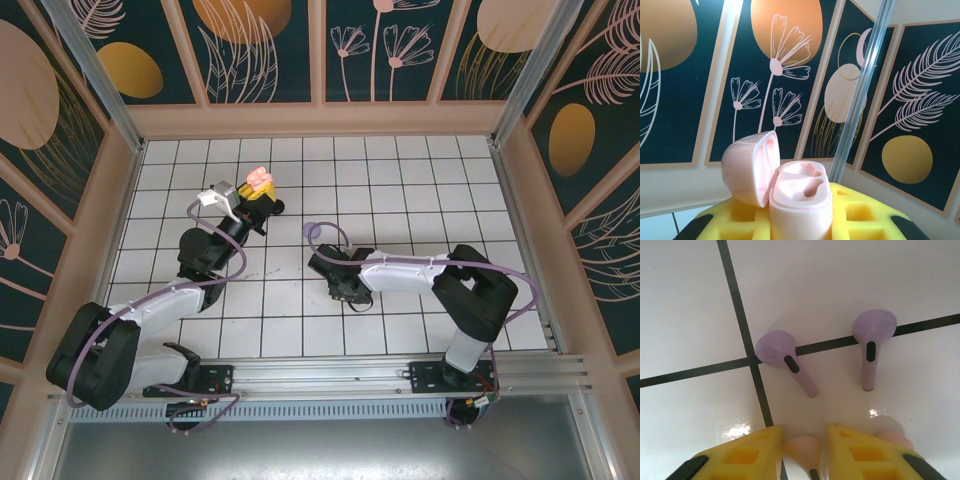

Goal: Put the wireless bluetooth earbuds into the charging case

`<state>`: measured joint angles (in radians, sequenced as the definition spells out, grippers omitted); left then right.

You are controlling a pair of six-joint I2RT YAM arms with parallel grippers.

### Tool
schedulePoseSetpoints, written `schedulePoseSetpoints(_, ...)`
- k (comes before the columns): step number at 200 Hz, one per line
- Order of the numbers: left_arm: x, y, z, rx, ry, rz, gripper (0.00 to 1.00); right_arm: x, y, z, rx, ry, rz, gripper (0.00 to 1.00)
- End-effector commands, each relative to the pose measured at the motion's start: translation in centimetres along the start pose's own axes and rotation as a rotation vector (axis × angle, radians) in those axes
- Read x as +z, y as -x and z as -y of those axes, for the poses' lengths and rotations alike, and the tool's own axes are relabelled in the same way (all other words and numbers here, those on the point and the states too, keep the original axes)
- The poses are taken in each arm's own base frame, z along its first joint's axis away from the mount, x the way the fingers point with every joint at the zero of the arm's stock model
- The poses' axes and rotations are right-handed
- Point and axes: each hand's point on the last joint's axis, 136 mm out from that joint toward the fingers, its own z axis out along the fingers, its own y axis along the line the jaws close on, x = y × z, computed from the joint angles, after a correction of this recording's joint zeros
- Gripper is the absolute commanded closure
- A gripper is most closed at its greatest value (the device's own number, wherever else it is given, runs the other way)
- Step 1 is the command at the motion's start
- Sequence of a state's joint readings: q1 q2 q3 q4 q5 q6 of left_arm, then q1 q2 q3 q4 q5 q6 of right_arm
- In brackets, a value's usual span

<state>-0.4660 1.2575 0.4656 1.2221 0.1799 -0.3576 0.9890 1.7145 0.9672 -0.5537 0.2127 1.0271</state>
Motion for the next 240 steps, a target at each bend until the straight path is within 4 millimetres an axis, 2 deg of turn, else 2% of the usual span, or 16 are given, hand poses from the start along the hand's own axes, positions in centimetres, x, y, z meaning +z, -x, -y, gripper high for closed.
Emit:
schedulePoseSetpoints(1,0.5,1.3,1.0,-0.011,-0.042,0.034,1.00,0.9,-0.1,0.0,-0.005,-0.008,-0.008,0.73)
schedulePoseSetpoints(89,0.8,0.8,1.4,-0.019,-0.060,-0.004,1.00,1.1,-0.5,0.1,-0.029,0.005,0.001,0.81)
schedulePoseSetpoints(113,0.8,0.6,1.5,-0.011,-0.068,-0.014,1.00,0.7,-0.2,-0.1,-0.038,0.022,0.016,0.86)
schedulePoseSetpoints(133,0.7,0.9,1.9,0.016,-0.087,-0.012,1.00,-0.4,0.5,-0.8,-0.044,0.054,0.048,0.86)
schedulePoseSetpoints(188,0.2,1.6,3.5,0.118,-0.159,0.008,1.00,-6.4,3.6,-2.4,-0.055,0.184,0.188,0.87)
schedulePoseSetpoints(216,-0.2,1.6,4.4,0.174,-0.212,0.013,1.00,-10.9,6.4,-3.0,-0.069,0.253,0.304,0.87)
schedulePoseSetpoints(240,-0.6,1.1,5.6,0.229,-0.270,0.009,1.00,-15.8,9.5,-3.5,-0.080,0.333,0.426,0.87)
